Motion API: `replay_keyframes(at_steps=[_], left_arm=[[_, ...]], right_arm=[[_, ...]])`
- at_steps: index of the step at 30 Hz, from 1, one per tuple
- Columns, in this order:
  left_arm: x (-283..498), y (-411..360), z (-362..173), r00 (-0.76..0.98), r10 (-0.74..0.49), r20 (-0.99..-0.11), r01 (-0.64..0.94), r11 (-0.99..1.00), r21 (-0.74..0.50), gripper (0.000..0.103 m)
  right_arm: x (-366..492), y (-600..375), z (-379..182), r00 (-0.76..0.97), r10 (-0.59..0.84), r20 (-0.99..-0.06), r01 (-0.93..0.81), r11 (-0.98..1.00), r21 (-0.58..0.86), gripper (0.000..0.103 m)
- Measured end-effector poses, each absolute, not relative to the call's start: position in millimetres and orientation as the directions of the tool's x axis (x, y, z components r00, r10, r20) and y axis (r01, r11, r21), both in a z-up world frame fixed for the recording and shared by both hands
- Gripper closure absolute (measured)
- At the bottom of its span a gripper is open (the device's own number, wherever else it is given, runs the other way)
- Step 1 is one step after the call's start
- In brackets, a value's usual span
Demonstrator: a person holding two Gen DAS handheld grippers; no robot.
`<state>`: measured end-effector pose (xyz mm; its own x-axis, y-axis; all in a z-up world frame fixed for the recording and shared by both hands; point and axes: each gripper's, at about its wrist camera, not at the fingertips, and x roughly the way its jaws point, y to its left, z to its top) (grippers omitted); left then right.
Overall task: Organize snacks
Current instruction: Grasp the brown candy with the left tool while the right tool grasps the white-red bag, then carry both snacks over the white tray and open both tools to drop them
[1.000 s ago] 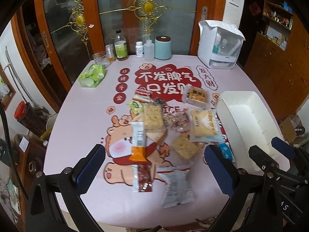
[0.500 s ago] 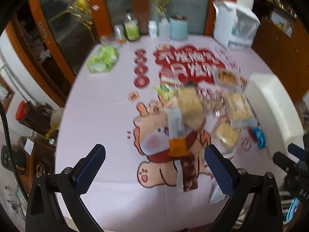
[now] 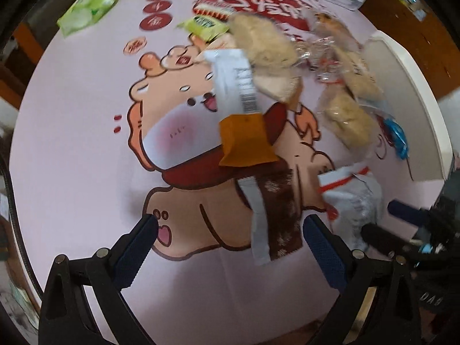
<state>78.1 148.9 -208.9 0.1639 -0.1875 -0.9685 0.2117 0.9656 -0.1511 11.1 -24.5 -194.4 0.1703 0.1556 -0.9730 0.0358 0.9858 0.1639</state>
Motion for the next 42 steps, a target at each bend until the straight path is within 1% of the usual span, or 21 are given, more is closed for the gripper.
replay_keyframes(at_steps=[6, 8, 11, 17, 19, 20, 21, 22, 24, 25, 27, 31, 33, 35, 38, 42], left_arm=[[78.3, 142.9, -224.3, 0.13, -0.199, -0.971, 0.204, 0.964, -0.17, 0.003], [79.4, 140.0, -228.2, 0.126, -0.198, -0.972, 0.198, 0.965, -0.171, 0.003], [81.7, 134.9, -235.9, 0.106, -0.205, -0.973, 0.185, 0.965, -0.184, 0.003], [86.2, 116.3, -243.9, 0.103, -0.18, -0.978, 0.17, 0.972, -0.161, 0.004], [85.5, 107.3, -244.1, 0.116, -0.141, -0.983, 0.176, 0.977, -0.119, 0.01], [84.9, 100.9, -244.9, 0.122, -0.116, -0.986, 0.191, 0.977, -0.091, 0.014], [84.2, 95.6, -244.3, 0.13, -0.096, -0.987, 0.206, 0.976, -0.068, 0.023], [82.6, 90.9, -243.1, 0.144, -0.081, -0.986, 0.223, 0.974, -0.047, 0.029], [81.2, 80.0, -239.6, 0.165, -0.082, -0.983, 0.256, 0.966, -0.038, 0.06], [80.9, 77.3, -238.3, 0.165, -0.096, -0.982, 0.269, 0.962, -0.049, 0.063], [81.5, 75.3, -238.4, 0.157, -0.111, -0.981, 0.268, 0.961, -0.066, 0.066], [80.5, 78.4, -229.7, 0.162, -0.126, -0.979, 0.276, 0.958, -0.078, 0.068], [74.3, 92.1, -210.3, 0.198, -0.145, -0.969, 0.297, 0.951, -0.082, 0.069], [72.5, 85.9, -188.5, 0.257, -0.159, -0.953, 0.328, 0.942, -0.069, 0.069], [68.2, 85.2, -149.2, 0.344, -0.206, -0.916, 0.372, 0.926, -0.068, 0.069], [57.2, 93.9, -96.3, 0.435, -0.277, -0.857, 0.418, 0.905, -0.08, 0.069]], right_arm=[[9.3, -25.7, -202.3, 0.186, 0.165, -0.969, 0.045, 0.983, 0.176, 0.034], [8.8, -29.0, -201.8, 0.203, 0.167, -0.965, 0.058, 0.981, 0.182, 0.04], [6.6, -38.7, -200.2, 0.227, 0.168, -0.959, 0.087, 0.978, 0.191, 0.053], [1.8, -57.9, -199.7, 0.255, 0.149, -0.955, 0.155, 0.969, 0.193, 0.055], [-0.5, -58.5, -199.0, 0.262, 0.146, -0.954, 0.152, 0.97, 0.191, 0.057], [-1.4, -57.5, -198.7, 0.267, 0.148, -0.952, 0.147, 0.97, 0.192, 0.06], [-2.5, -55.5, -198.7, 0.27, 0.146, -0.952, 0.142, 0.972, 0.189, 0.06], [-3.2, -54.7, -198.6, 0.274, 0.141, -0.951, 0.141, 0.973, 0.184, 0.06], [-4.7, -54.2, -198.3, 0.278, 0.141, -0.95, 0.144, 0.972, 0.187, 0.063], [-5.1, -54.0, -197.4, 0.279, 0.141, -0.95, 0.147, 0.971, 0.188, 0.063], [-7.9, -53.8, -193.7, 0.281, 0.12, -0.952, 0.152, 0.974, 0.168, 0.064], [-9.2, -52.3, -172.3, 0.316, 0.094, -0.944, 0.148, 0.978, 0.147, 0.064], [-9.2, -50.8, -157.7, 0.346, 0.072, -0.935, 0.143, 0.981, 0.128, 0.064], [-10.3, -51.3, -137.4, 0.391, 0.036, -0.92, 0.134, 0.986, 0.096, 0.064], [-13.2, -56.1, -107.9, 0.453, -0.016, -0.891, 0.134, 0.99, 0.051, 0.064], [-19.1, -73.3, -73.7, 0.531, -0.059, -0.845, 0.16, 0.987, 0.032, 0.064]])
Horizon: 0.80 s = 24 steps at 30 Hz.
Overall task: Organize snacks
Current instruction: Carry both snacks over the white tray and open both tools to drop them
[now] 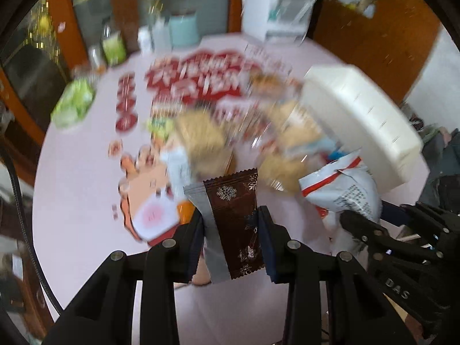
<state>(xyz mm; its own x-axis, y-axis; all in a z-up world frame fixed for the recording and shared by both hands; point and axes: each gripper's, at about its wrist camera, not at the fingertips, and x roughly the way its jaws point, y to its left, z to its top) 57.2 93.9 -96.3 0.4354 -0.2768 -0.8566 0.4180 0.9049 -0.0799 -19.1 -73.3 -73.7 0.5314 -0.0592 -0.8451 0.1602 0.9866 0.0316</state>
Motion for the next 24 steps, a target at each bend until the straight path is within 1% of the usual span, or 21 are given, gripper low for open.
replay_keyframes(at_steps=[3, 8, 10, 15, 18, 21, 24], left_arm=[[49.6, 93.3, -69.0, 0.465, -0.321, -0.825, 0.447, 0.89, -0.095, 0.069], [54.7, 51.4, -42.8, 0.509, -0.356, -0.784, 0.48, 0.873, -0.085, 0.069], [58.7, 24.4, -35.3, 0.514, -0.363, -0.777, 0.49, 0.868, -0.081, 0.069], [78.8, -62.2, -25.8, 0.482, -0.393, -0.783, 0.511, 0.852, -0.113, 0.069], [92.3, -121.5, -29.6, 0.493, -0.37, -0.787, 0.509, 0.857, -0.084, 0.069], [103.8, -174.2, -38.9, 0.486, -0.359, -0.797, 0.502, 0.861, -0.081, 0.069], [113.9, -216.3, -51.7, 0.474, -0.322, -0.819, 0.486, 0.872, -0.062, 0.069]], right_arm=[[-25.3, -97.7, -49.2, 0.586, -0.061, -0.808, 0.183, 0.981, 0.058, 0.064], [-20.0, -160.9, -24.3, 0.645, -0.07, -0.761, 0.219, 0.971, 0.096, 0.063], [-14.8, -195.3, -20.1, 0.648, -0.074, -0.758, 0.237, 0.966, 0.108, 0.062], [-0.6, -270.8, -28.7, 0.626, -0.093, -0.774, 0.258, 0.962, 0.092, 0.062], [8.3, -309.1, -41.4, 0.6, -0.079, -0.796, 0.257, 0.962, 0.098, 0.062], [18.1, -342.4, -56.6, 0.561, -0.076, -0.825, 0.265, 0.96, 0.092, 0.061], [23.6, -362.6, -67.3, 0.537, -0.051, -0.842, 0.254, 0.962, 0.104, 0.058]])
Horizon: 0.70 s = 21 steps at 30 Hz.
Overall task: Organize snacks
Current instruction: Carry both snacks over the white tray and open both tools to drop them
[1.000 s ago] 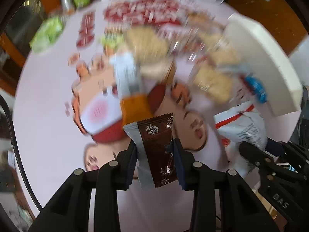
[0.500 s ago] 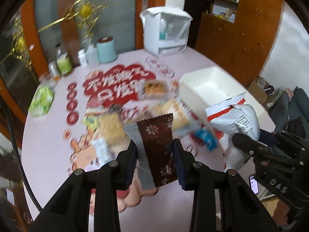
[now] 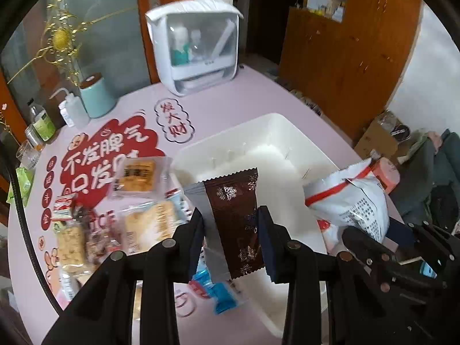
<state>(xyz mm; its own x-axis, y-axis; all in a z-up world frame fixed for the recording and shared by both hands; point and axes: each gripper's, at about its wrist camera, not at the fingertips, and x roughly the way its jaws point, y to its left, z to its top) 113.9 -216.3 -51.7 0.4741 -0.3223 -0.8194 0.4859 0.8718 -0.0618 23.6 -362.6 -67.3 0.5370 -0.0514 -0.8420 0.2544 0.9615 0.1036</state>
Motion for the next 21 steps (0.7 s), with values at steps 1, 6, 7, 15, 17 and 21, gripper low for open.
replay_keyframes(at_steps=[1, 6, 7, 15, 17, 21], left_arm=[[117.5, -228.5, -56.6, 0.465, -0.31, -0.829, 0.48, 0.875, -0.057, 0.069], [130.0, -263.6, -76.6, 0.429, -0.251, -0.868, 0.449, 0.893, -0.036, 0.067], [131.6, -266.7, -80.9, 0.42, -0.239, -0.876, 0.443, 0.896, -0.032, 0.066], [132.5, -276.2, -98.2, 0.448, -0.157, -0.88, 0.406, 0.913, 0.044, 0.019], [134.7, -278.5, -105.2, 0.467, -0.098, -0.879, 0.388, 0.916, 0.104, 0.019], [138.9, -279.4, -116.9, 0.46, -0.099, -0.882, 0.384, 0.918, 0.097, 0.019]], right_arm=[[26.7, -366.3, -71.4, 0.528, -0.043, -0.848, 0.248, 0.963, 0.105, 0.058], [41.2, -378.2, -90.1, 0.483, 0.028, -0.875, 0.204, 0.969, 0.143, 0.057], [43.7, -379.4, -93.9, 0.471, 0.043, -0.881, 0.195, 0.969, 0.151, 0.057], [50.8, -387.6, -110.6, 0.423, 0.083, -0.902, 0.164, 0.972, 0.167, 0.056], [51.2, -389.0, -112.1, 0.415, 0.087, -0.905, 0.161, 0.973, 0.167, 0.056], [51.8, -390.0, -112.0, 0.413, 0.088, -0.907, 0.152, 0.975, 0.164, 0.056]])
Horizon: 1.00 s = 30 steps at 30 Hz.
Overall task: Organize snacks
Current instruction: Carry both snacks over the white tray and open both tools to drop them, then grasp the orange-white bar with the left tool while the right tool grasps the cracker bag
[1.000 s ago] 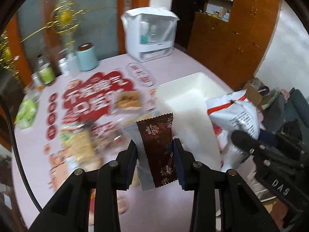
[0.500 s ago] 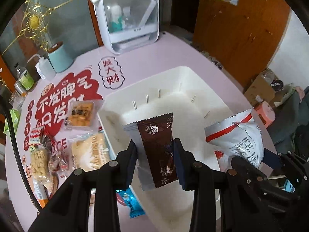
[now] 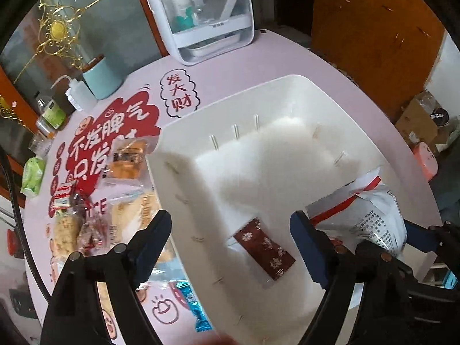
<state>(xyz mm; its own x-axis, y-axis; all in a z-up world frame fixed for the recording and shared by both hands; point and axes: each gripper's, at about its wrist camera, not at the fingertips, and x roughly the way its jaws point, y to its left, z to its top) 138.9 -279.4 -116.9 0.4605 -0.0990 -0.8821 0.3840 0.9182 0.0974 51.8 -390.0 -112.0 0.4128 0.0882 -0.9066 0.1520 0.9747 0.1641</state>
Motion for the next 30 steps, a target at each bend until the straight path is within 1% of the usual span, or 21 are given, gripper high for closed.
replay_keyframes(at_steps=[2, 3, 6, 8, 16, 23, 25, 26, 30], left_arm=[[139.7, -280.0, -120.0, 0.47, -0.096, -0.878, 0.377, 0.921, 0.101, 0.019], [140.3, -280.1, -121.6, 0.471, -0.093, -0.877, 0.369, 0.924, 0.1, 0.019], [143.3, -278.2, -125.4, 0.454, -0.095, -0.886, 0.335, 0.94, 0.071, 0.019], [145.3, -275.0, -127.4, 0.437, -0.108, -0.893, 0.314, 0.949, 0.039, 0.019], [143.7, -263.1, -134.1, 0.41, -0.091, -0.908, 0.259, 0.966, 0.021, 0.018], [132.8, -249.1, -122.1, 0.433, -0.092, -0.897, 0.247, 0.969, 0.019, 0.018], [131.2, -245.9, -119.1, 0.431, -0.108, -0.896, 0.252, 0.968, 0.004, 0.015], [130.7, -243.8, -118.0, 0.428, -0.113, -0.897, 0.249, 0.968, -0.004, 0.012], [128.5, -233.2, -117.1, 0.396, -0.139, -0.908, 0.228, 0.972, -0.049, 0.012]], right_arm=[[52.3, -390.7, -111.6, 0.414, 0.081, -0.907, 0.15, 0.976, 0.155, 0.054], [52.5, -390.9, -111.9, 0.416, 0.083, -0.906, 0.148, 0.976, 0.157, 0.047], [51.6, -393.6, -113.3, 0.42, 0.083, -0.904, 0.161, 0.973, 0.164, 0.034], [51.1, -395.0, -113.8, 0.423, 0.078, -0.903, 0.168, 0.972, 0.163, 0.031], [48.3, -393.1, -115.7, 0.427, 0.094, -0.9, 0.168, 0.969, 0.181, 0.031], [46.0, -386.0, -113.4, 0.437, 0.096, -0.894, 0.169, 0.968, 0.186, 0.031], [45.3, -384.4, -110.7, 0.446, 0.097, -0.89, 0.172, 0.966, 0.191, 0.031], [44.5, -383.4, -109.6, 0.45, 0.098, -0.888, 0.173, 0.966, 0.194, 0.031], [42.0, -379.0, -106.1, 0.459, 0.099, -0.883, 0.173, 0.965, 0.198, 0.031]])
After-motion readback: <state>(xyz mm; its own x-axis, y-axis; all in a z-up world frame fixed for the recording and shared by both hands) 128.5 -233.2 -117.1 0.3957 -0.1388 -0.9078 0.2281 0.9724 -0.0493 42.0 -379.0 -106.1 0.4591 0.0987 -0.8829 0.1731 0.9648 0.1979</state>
